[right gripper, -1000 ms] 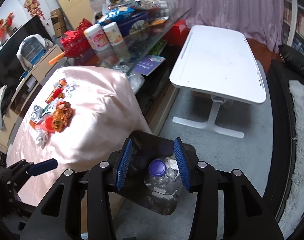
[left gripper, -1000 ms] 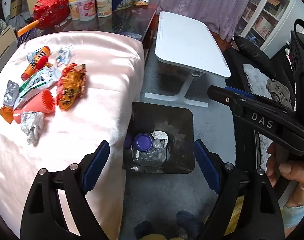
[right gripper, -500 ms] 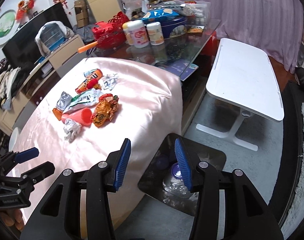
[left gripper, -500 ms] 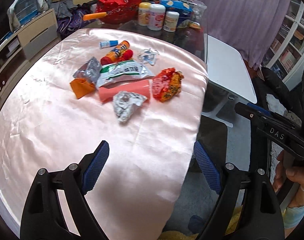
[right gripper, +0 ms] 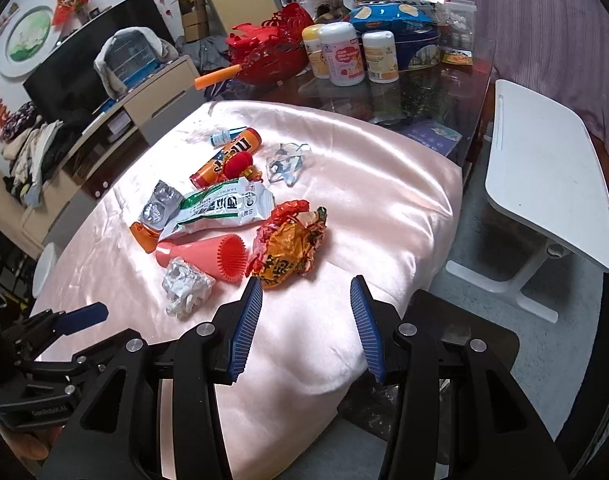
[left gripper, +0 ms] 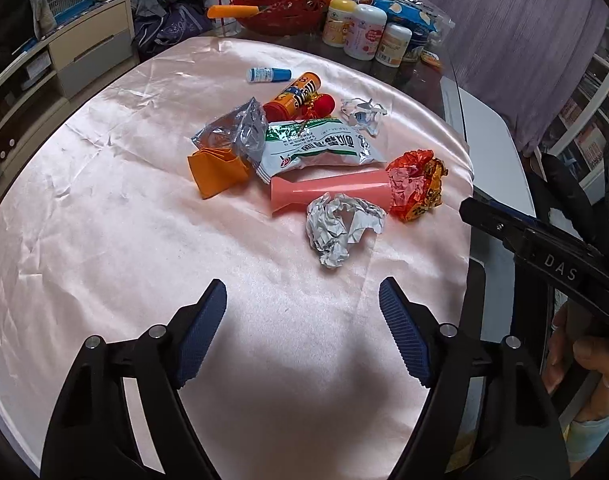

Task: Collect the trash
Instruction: 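Grasp the crumpled foil with the left tool while the right tool grasps the red-orange snack wrapper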

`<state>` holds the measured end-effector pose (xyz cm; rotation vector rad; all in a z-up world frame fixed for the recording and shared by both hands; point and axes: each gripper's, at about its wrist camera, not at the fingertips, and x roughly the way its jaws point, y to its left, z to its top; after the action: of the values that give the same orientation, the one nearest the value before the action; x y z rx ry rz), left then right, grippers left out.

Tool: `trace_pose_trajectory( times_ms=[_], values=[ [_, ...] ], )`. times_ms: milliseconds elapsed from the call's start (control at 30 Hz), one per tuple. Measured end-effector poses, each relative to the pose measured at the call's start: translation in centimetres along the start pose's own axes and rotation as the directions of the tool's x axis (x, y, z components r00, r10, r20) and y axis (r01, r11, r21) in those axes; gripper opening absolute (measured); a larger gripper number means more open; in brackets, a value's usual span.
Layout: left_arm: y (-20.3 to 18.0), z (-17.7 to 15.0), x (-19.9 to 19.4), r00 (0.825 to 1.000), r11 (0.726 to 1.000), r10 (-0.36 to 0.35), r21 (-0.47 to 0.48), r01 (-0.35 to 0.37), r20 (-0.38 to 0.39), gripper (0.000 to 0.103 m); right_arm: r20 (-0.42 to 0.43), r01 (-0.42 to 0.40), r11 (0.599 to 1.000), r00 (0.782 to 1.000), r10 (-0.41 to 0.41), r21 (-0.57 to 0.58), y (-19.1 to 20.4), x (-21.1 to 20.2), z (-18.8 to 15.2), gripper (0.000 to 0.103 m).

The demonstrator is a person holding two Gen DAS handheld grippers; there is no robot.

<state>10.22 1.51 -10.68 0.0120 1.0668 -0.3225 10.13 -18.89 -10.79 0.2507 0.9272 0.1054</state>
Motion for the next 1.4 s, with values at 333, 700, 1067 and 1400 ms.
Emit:
trace_pose_trajectory(
  times_ms=[333, 700, 1067, 1400],
  values=[
    [-1.0, 1.9, 3.4, 0.997, 0.997, -0.068, 0.039, 0.069, -0.031, 0.063, -0.011, 0.006, 0.999, 1.000, -0.005, 0.031, 0.0, 2.9, 1.5, 0.047],
    [-0.8, 2.8, 5.2, 0.996, 0.995, -0.087, 0.041, 0.088, -0.033, 0.031, -0.017, -0.045, 0.999, 0.999, 0.046, 0.021, 1.2, 4.8, 2.2, 0.047],
    [-1.3, 2.3, 3.3, 0.998, 0.997, -0.066, 0.048, 0.066, -0.003, 0.018, 0.000, -0.020, 1.000, 1.000, 0.020, -0.019, 1.8, 3.2, 1.9, 0.041],
    [-4.2, 0.3, -0.4, 0.997, 0.994, -0.075, 0.080, 0.072, 0.034, 0.016, 0.050, -0.001, 1.000, 0.999, 0.001, -0.010, -0.2, -1.9, 0.5, 0.041]
  ],
)
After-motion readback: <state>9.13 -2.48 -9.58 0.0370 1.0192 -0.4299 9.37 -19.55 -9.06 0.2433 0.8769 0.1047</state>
